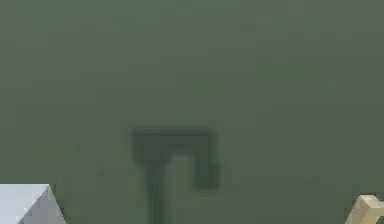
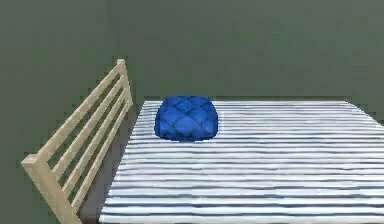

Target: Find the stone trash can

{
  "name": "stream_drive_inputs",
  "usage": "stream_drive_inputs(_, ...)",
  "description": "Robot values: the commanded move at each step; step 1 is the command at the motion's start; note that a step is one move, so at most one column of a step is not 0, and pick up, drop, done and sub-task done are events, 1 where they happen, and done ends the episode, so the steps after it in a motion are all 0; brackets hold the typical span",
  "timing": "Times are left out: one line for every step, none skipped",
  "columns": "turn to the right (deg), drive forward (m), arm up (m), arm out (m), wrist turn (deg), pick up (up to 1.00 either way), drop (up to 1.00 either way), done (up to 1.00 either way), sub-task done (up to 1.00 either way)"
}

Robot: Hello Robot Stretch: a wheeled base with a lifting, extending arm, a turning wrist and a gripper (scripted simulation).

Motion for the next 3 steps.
stream_drive_inputs(-45.0, 0.0, 0.0, 0.0, 0.0, 0.0, 0.0, 0.0, 0.0)
stream_drive_inputs(-45.0, 0.0, 0.0, 0.0, 0.0, 0.0, 0.0, 0.0, 0.0)
stream_drive_inputs(-45.0, 0.0, 0.0, 0.0, 0.0, 0.0, 0.0, 0.0, 0.0)
